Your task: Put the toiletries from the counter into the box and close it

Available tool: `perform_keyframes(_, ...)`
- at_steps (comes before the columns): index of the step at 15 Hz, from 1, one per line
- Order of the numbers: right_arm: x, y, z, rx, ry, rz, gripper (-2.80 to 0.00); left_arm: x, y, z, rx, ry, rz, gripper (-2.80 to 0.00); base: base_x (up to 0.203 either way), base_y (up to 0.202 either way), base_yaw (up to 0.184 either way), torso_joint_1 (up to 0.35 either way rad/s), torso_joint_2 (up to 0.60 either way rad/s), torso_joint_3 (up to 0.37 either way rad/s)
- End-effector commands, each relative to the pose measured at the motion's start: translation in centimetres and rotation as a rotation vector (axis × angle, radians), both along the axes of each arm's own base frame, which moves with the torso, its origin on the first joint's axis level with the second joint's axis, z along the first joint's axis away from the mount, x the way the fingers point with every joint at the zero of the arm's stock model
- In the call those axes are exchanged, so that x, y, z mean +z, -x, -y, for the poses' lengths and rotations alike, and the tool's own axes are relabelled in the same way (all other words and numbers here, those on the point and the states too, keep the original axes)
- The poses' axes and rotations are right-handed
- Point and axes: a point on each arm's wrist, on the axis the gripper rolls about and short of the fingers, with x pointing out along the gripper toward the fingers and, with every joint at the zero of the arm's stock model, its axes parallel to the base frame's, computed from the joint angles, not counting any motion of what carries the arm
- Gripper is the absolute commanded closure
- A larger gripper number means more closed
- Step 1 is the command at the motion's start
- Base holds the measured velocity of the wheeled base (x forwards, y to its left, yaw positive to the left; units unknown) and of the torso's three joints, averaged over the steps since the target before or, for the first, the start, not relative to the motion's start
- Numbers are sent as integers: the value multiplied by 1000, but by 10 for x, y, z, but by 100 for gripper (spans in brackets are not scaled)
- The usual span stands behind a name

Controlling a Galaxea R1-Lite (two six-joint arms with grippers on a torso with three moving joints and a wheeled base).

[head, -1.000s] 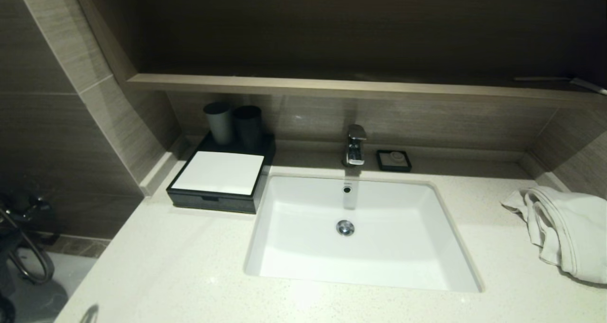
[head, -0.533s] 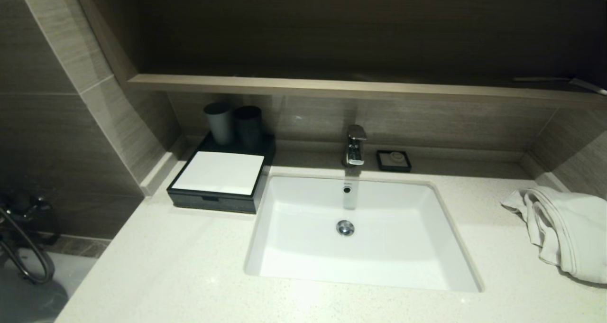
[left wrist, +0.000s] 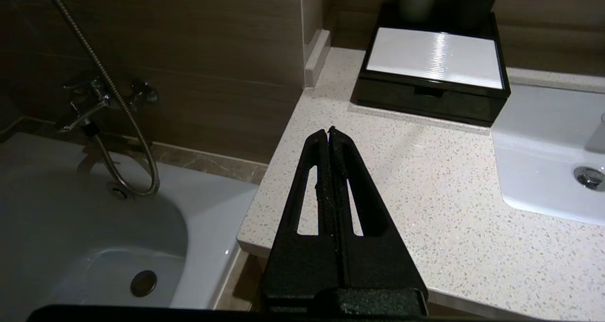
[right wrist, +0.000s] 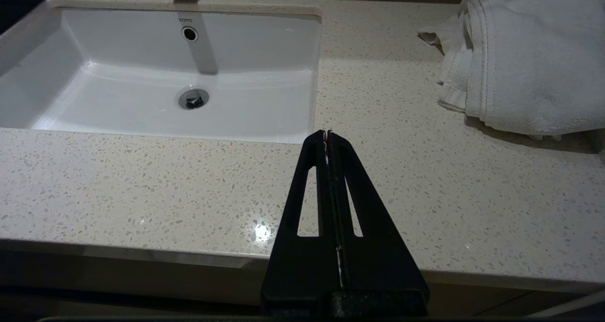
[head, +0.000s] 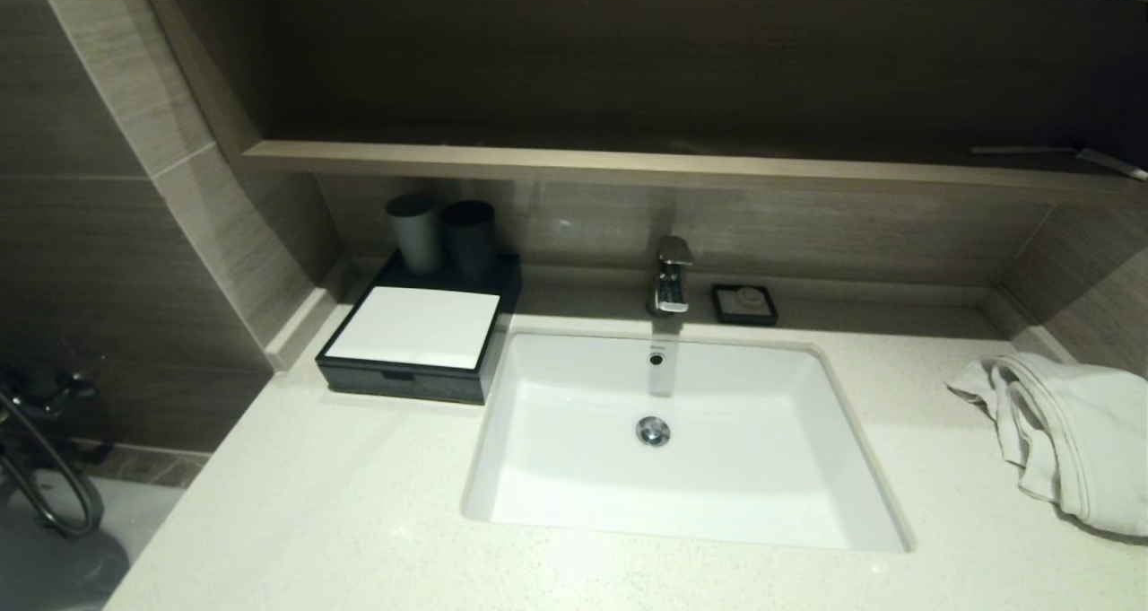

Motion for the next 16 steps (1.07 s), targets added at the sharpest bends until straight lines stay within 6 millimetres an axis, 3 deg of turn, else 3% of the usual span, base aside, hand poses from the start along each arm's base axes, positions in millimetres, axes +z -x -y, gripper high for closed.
perform_keyframes(1, 0, 0, 0, 0, 1, 0, 0, -11, 7, 0, 6, 1, 37, 0, 0, 0, 0, 0, 0, 0)
perform_keyframes(7, 0, 0, 0, 0, 0, 0, 0, -44, 4, 2, -85, 1, 39, 0, 0, 0, 0, 0, 0, 0)
perform_keyframes(12, 0, 0, 0, 0, 0, 0, 0, -62, -5, 3, -131, -5, 48, 0, 0, 0, 0, 0, 0, 0)
perform_keyframes(16, 0, 0, 0, 0, 0, 0, 0, -66, -6, 4, -165, -11, 28, 0, 0, 0, 0, 0, 0, 0)
